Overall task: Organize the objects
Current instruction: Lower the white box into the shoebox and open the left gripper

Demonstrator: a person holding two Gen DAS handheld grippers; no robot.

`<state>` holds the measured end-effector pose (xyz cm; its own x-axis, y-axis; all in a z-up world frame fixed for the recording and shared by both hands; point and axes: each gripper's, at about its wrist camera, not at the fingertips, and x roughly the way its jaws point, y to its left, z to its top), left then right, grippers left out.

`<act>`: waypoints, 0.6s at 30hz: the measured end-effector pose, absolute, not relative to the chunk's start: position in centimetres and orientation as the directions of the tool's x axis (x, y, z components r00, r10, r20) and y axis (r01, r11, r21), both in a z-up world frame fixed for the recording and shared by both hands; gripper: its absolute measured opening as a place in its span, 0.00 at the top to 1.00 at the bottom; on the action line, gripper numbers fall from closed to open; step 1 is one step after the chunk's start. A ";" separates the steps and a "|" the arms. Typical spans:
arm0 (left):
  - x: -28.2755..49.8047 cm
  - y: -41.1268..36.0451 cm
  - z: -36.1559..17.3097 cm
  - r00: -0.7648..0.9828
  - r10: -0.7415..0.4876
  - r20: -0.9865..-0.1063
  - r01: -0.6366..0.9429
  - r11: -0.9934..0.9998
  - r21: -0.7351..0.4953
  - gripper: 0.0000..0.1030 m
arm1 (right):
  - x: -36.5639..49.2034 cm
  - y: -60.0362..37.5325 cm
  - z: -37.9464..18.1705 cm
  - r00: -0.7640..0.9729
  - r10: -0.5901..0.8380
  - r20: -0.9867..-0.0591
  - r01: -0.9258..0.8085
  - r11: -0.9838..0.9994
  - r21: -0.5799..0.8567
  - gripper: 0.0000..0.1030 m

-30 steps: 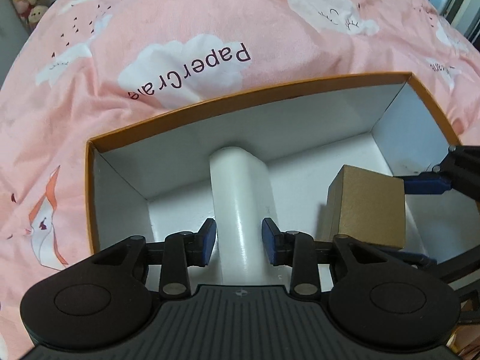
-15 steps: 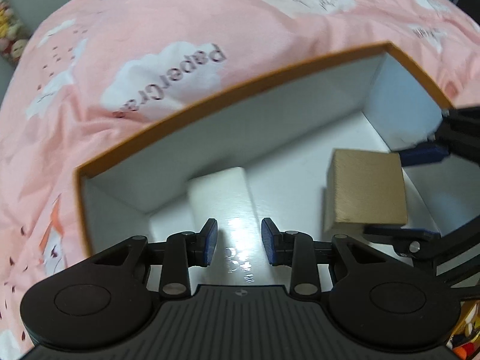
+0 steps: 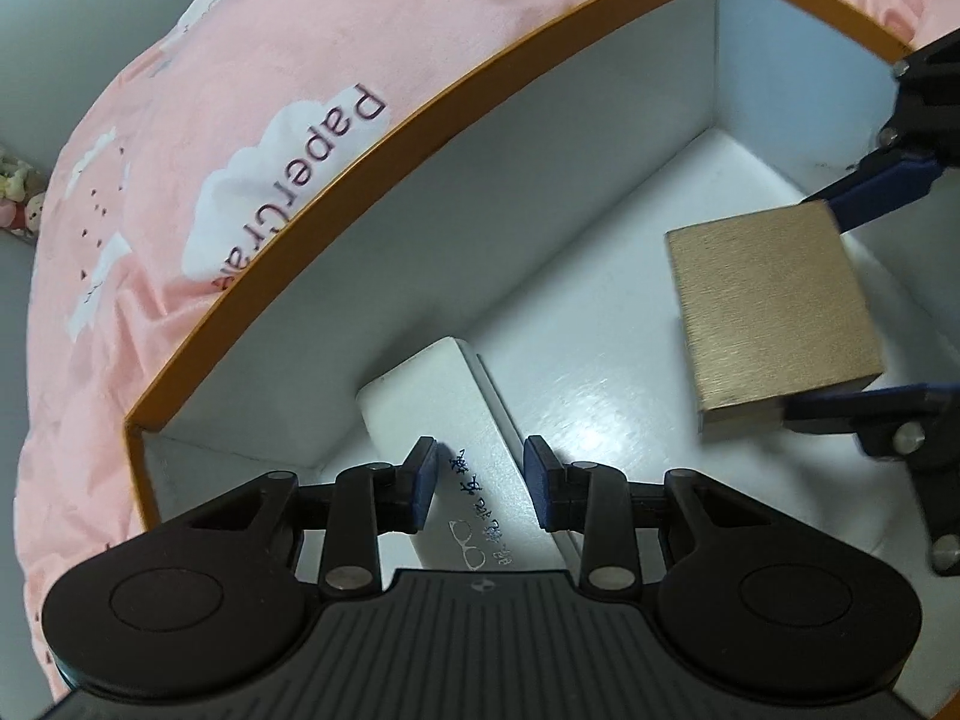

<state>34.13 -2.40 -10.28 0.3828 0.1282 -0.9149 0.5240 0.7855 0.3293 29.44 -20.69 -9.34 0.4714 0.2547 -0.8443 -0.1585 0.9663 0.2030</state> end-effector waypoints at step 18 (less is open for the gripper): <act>32.6 -0.5 -9.9 0.456 0.157 -0.876 0.536 0.737 0.411 0.67 | 30.3 -19.8 -8.9 0.408 0.375 -0.833 -0.156 0.927 0.341 0.36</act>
<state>32.60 -0.54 -9.86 0.4556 0.1569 -0.8762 0.5362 0.7374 0.4109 30.27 -19.84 -8.89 0.4078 0.3749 -0.8325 -0.1565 0.9270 0.3409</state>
